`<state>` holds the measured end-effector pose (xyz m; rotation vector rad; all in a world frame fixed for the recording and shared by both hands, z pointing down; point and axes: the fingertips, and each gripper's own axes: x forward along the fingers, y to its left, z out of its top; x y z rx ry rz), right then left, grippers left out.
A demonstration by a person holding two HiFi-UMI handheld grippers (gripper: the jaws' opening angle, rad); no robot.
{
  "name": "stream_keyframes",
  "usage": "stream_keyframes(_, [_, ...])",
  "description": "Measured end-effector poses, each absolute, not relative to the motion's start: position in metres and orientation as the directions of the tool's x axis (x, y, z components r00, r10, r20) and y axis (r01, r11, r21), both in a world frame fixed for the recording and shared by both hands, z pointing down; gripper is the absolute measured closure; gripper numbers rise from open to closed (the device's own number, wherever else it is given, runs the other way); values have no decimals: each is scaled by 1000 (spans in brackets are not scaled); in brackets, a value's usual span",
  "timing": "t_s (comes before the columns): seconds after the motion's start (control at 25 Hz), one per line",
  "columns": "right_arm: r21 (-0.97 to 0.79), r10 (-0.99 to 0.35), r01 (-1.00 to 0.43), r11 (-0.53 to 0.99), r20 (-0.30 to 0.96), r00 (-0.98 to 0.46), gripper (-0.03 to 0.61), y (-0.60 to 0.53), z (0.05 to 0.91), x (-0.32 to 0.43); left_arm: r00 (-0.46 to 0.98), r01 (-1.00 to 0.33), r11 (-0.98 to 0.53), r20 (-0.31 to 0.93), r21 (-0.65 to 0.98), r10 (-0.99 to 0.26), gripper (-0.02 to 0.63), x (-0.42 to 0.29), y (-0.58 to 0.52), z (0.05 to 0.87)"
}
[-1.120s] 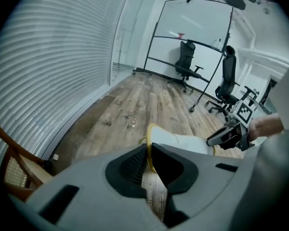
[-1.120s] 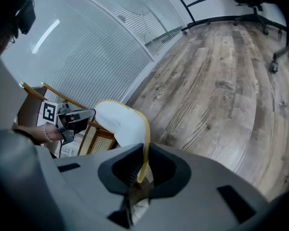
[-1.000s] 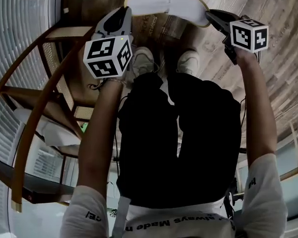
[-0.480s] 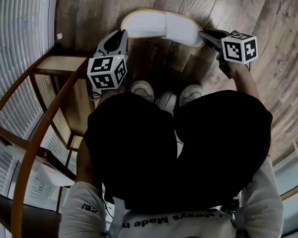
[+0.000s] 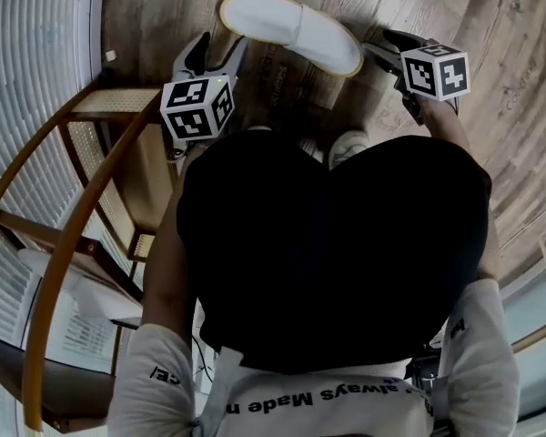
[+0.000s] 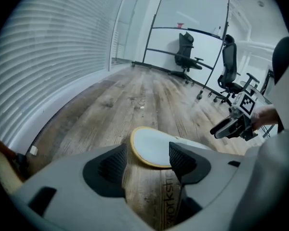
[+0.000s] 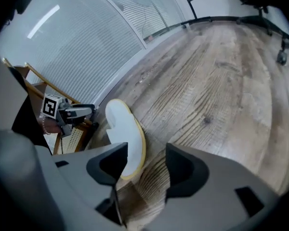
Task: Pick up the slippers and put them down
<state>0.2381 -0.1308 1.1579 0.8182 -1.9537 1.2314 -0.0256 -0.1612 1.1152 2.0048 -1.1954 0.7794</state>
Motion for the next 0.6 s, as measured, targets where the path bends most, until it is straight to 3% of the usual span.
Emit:
stream_keyframes(0.16, [-459, -270, -803, 381, 775, -571, 360, -142, 1074, 250, 421, -898, -347, 755, 270, -502, 362, -18, -158, 1050])
stream_keyframes(0.32, [-455, -316, -756, 471, 713, -626, 483, -143, 970, 240, 491, -862, -396, 715, 317, -498, 371, 3, -156, 974])
stream_keyframes(0.48, [-393, -385, -754, 526, 681, -624, 517, -142, 869, 227, 541, -832, -447, 656, 328, -526, 500, 30, -154, 880])
stream_keyframes(0.6, [-383, -442, -765, 518, 646, -622, 537, -141, 787, 224, 575, -812, -469, 607, 347, -548, 561, 54, -151, 796])
